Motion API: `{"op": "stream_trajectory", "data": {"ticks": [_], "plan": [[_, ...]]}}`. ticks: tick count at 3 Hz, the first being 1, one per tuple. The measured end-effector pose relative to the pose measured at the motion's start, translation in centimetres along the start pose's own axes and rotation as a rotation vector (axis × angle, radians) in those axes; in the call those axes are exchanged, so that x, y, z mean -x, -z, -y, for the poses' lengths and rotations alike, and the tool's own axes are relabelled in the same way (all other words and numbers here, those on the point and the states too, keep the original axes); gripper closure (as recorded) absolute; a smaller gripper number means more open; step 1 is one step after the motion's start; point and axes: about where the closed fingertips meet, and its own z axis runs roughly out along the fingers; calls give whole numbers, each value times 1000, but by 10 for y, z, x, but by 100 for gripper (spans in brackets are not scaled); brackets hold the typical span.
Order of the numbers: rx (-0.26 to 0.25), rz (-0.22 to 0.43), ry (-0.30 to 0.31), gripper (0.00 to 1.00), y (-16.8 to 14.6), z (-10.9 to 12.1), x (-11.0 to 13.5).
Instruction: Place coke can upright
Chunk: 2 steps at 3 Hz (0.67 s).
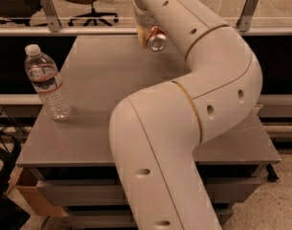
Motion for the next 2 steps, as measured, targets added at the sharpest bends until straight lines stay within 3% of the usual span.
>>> {"op": "stream_trajectory", "data": {"ticks": [1, 2], "plan": [[-43, -29, -43, 100, 9, 17, -27], [-21, -3, -86, 100, 17, 29, -54]]}}
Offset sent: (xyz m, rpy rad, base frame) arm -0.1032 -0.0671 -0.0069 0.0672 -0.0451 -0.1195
